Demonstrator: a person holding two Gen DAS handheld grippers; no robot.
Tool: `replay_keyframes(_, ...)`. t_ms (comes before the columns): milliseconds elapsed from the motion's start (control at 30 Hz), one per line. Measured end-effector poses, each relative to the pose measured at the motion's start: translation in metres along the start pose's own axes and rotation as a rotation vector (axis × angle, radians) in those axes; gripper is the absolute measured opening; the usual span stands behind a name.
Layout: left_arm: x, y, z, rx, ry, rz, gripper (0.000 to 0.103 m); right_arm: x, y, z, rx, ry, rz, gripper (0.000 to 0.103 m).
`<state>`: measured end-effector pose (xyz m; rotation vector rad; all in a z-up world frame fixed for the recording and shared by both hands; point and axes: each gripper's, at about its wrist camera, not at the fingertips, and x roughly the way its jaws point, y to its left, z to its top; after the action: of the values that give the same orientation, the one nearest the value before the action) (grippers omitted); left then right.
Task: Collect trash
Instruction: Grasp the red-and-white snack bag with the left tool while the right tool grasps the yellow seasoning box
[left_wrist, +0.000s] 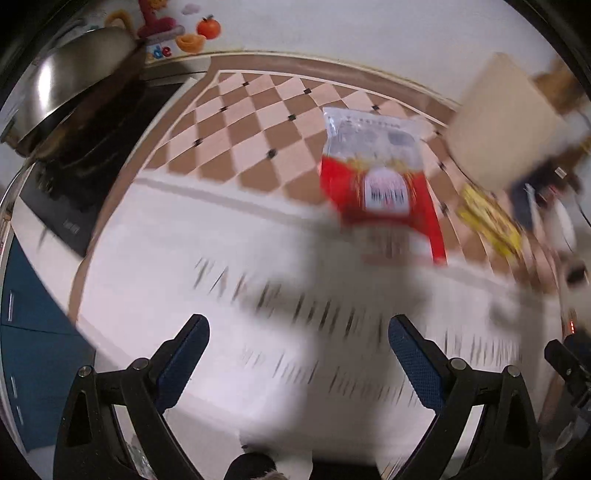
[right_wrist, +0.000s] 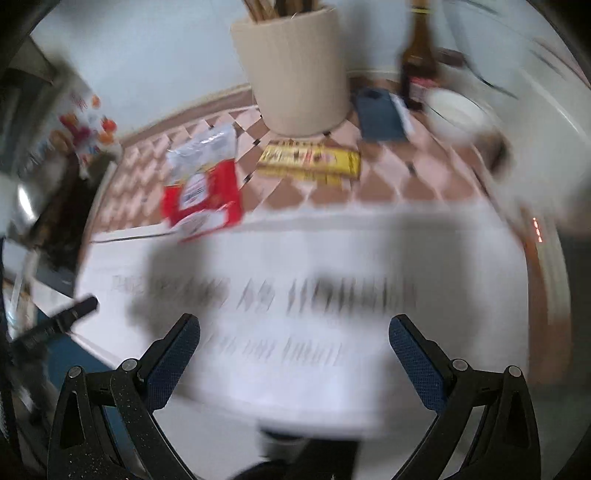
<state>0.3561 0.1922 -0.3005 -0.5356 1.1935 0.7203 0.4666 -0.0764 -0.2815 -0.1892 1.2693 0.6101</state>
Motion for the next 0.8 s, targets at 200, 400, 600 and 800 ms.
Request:
replay_keyframes(200,0.066,-0.039,0.068,-0.025,0.03,0.112,0.099,0.105,0.019,0.128,-0.375,0.146,-0.123,0.103)
replay_keyframes(400,0.107,-0.039,0.095,-0.064,0.077,0.114,0.099,0.189,0.04,0.165,-0.63,0.279,-0.18,0.102)
replay_keyframes(600,0.138,-0.02,0.113,-0.165,0.117,-0.016,0.1,0.195,0.018,0.174,-0.426,0.213,-0.086,0.084)
replay_keyframes(800,0.135,-0.057,0.123,-0.012,0.033,0.01,0.077,0.197,0.023,0.178,-0.371,0.141,-0.082,0.08)
